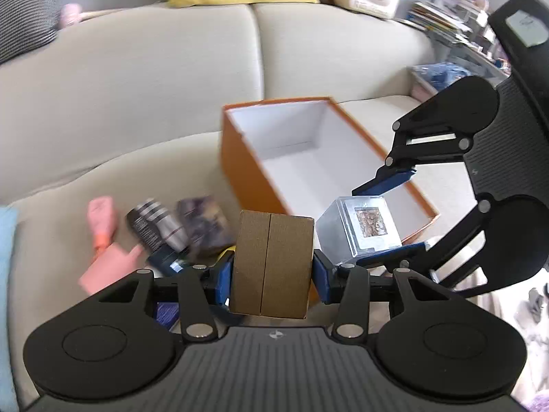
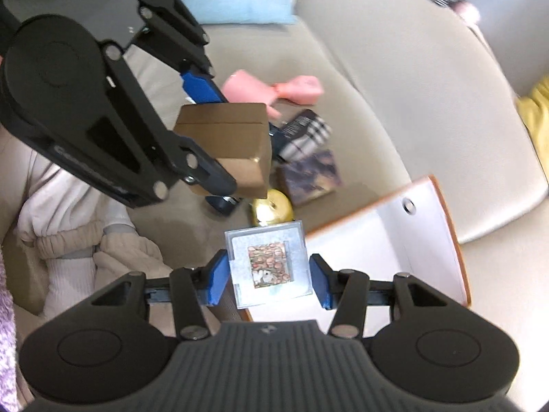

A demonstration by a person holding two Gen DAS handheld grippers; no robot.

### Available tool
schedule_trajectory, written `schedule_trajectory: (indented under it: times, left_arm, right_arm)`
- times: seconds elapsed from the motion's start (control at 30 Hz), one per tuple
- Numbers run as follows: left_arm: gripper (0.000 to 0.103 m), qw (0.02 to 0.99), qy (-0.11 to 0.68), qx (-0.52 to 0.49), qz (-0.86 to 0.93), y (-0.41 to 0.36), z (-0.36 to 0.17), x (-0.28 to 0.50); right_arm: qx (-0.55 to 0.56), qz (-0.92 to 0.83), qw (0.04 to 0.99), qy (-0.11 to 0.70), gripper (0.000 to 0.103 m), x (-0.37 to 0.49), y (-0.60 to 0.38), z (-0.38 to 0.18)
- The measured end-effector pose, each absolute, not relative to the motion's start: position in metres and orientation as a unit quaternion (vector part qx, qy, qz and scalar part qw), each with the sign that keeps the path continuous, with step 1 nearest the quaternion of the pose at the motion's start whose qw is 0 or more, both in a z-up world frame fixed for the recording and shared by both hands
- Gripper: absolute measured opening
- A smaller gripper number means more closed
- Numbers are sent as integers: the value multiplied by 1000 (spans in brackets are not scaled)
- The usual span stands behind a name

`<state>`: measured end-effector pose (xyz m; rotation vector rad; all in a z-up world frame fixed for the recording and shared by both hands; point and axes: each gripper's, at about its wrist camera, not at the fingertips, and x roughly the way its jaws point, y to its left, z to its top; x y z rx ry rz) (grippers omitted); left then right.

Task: Organize rigid objects
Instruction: 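Carry the brown box and clear cube into the orange box with both grippers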

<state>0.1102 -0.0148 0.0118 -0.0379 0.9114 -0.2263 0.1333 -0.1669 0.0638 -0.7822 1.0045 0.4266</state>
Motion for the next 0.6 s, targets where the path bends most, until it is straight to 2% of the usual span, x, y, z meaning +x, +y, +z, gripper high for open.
schedule_trajectory:
  times: [0.27, 0.43, 0.6]
  left_arm:
    - [53, 874, 458, 21, -158, -73, 7, 163]
    - [53, 833, 493, 105, -227, -107, -20, 196]
    - [53, 765, 523, 234, -294, -136, -56, 223]
  right_arm:
    - [-301, 146, 807, 487, 52, 130, -234, 66]
    - [-262, 134, 814, 501, 52, 139, -270, 47]
    - [-247, 154, 808, 512, 52, 145, -290, 25]
